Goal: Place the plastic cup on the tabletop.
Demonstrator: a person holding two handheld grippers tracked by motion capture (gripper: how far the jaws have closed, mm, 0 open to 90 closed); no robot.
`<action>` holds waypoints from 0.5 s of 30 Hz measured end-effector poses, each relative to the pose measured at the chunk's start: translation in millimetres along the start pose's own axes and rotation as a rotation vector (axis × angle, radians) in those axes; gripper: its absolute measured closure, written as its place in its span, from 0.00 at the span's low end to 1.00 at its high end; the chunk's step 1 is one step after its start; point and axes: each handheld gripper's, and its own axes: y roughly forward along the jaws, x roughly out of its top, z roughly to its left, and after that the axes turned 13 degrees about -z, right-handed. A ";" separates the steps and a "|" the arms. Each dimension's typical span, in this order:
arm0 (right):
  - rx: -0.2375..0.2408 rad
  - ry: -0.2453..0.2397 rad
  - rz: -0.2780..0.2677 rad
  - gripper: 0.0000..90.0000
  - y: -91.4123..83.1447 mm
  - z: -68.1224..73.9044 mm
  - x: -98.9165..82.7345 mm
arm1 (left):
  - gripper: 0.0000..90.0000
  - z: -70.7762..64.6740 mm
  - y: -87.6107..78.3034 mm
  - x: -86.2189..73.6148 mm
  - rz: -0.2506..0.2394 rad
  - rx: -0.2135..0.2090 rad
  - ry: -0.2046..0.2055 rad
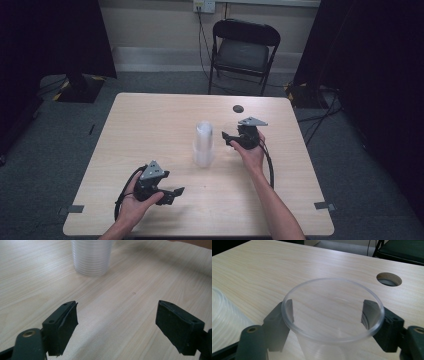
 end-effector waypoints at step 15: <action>0.010 -0.009 0.009 0.30 -22.3 -0.4 -10.2 | 0.20 1.1 0.2 0.4 0.003 0.008 0.003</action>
